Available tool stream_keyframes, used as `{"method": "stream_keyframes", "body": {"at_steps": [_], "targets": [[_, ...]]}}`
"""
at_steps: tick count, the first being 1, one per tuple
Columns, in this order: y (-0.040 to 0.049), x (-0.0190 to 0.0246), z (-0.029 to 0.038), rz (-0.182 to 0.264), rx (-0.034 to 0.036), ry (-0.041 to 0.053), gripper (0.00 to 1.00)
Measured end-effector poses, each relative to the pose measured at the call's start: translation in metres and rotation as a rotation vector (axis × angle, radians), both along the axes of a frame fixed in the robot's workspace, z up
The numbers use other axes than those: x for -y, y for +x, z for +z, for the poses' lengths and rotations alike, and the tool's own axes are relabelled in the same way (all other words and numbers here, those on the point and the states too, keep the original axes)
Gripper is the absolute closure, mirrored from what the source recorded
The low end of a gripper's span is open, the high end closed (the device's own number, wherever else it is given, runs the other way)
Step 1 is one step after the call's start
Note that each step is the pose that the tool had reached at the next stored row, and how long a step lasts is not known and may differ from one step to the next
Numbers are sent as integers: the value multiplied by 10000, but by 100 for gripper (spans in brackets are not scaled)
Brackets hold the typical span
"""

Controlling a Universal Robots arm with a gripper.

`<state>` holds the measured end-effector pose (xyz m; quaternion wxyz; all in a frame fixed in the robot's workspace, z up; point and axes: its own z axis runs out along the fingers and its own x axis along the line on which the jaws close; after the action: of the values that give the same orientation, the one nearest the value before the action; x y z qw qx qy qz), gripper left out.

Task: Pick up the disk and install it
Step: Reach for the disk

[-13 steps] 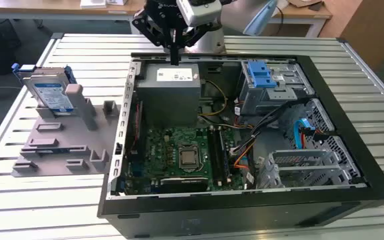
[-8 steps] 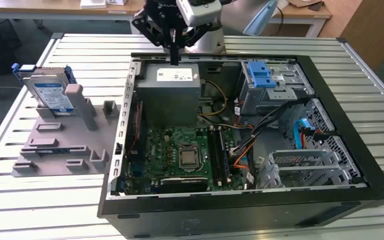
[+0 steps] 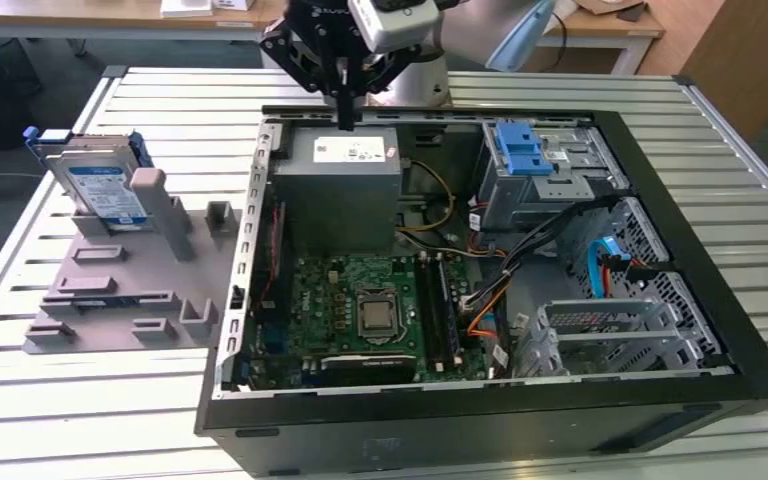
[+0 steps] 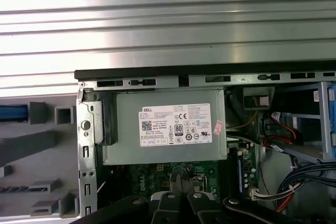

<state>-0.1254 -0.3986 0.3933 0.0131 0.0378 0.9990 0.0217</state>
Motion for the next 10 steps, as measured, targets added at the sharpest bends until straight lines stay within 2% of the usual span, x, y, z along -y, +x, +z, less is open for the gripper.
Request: {"method": "stream_keyframes", "body": {"at_steps": [6,10], "targets": [[-59,-48,0,-1,-1,-1,89],[-97,-61,-1,-1,0,0,89]]}}
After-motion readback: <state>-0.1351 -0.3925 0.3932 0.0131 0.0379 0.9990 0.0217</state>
